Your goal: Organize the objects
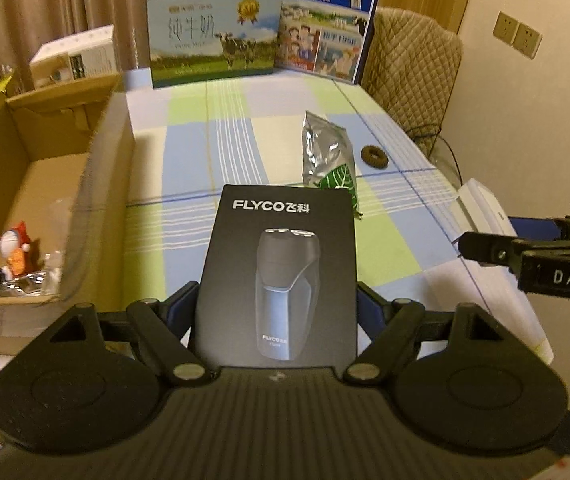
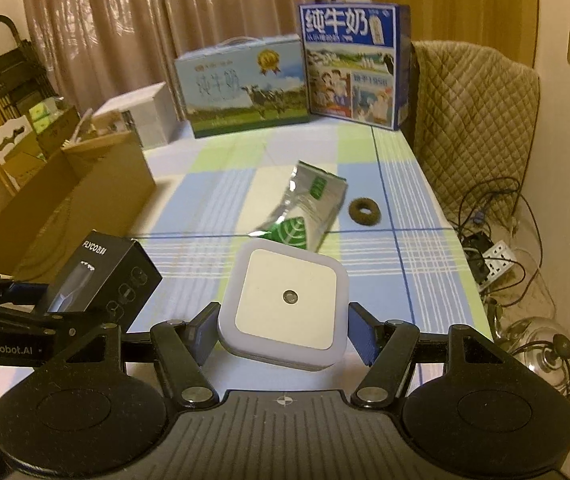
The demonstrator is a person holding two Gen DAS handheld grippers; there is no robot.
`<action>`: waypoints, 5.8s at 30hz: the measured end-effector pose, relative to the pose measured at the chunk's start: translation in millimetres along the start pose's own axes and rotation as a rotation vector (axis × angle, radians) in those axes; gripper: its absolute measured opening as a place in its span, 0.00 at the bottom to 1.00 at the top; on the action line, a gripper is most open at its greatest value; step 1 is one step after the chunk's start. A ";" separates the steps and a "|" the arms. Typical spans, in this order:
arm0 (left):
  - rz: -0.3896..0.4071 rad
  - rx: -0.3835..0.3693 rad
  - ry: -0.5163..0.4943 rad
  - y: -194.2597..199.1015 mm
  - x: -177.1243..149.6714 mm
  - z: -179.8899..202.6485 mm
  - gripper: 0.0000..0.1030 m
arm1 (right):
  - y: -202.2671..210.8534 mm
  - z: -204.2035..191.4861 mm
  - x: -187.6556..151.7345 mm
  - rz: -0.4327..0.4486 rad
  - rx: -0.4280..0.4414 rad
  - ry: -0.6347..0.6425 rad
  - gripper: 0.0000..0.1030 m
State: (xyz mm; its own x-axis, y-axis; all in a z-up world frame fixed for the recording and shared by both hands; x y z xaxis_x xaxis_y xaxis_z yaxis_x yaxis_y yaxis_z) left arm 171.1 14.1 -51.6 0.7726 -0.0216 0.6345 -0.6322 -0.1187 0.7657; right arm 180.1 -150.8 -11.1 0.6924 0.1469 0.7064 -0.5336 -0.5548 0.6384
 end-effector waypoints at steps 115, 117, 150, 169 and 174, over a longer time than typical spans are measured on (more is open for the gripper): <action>0.087 0.269 0.197 3.4 43.8 -290.9 0.75 | -172.5 -257.8 77.3 -0.064 0.266 0.326 0.62; 0.081 0.270 0.193 -4.4 45.6 -291.5 0.75 | -178.8 -256.4 78.6 -0.067 0.266 0.320 0.62; 0.065 0.279 0.176 -29.0 51.6 -299.3 0.89 | -199.6 -249.7 77.0 -0.079 0.275 0.275 0.62; 0.059 0.284 0.184 -26.8 47.2 -305.3 0.89 | -194.9 -249.8 95.0 -0.005 0.326 0.218 0.74; 0.060 0.282 0.185 -24.5 46.2 -303.2 0.89 | -193.4 -240.8 88.3 -0.023 0.305 0.207 0.75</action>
State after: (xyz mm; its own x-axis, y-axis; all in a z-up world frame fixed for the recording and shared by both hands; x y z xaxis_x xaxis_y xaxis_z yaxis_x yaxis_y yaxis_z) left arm 204.5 317.0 -9.1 0.6943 0.1409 0.7058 -0.6150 -0.3931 0.6835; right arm 227.4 166.7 1.4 0.5727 0.3076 0.7599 -0.3285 -0.7632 0.5565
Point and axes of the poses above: each gripper's, at about its wrist camera, not at the fingertips, and y roughly against the way its jaws point, z to its right, x to its top, the point moved 10 cm from there along -y, roughly the way its jaws point, and after that the axes turned 15 degrees about x, right-handed, at the moved point
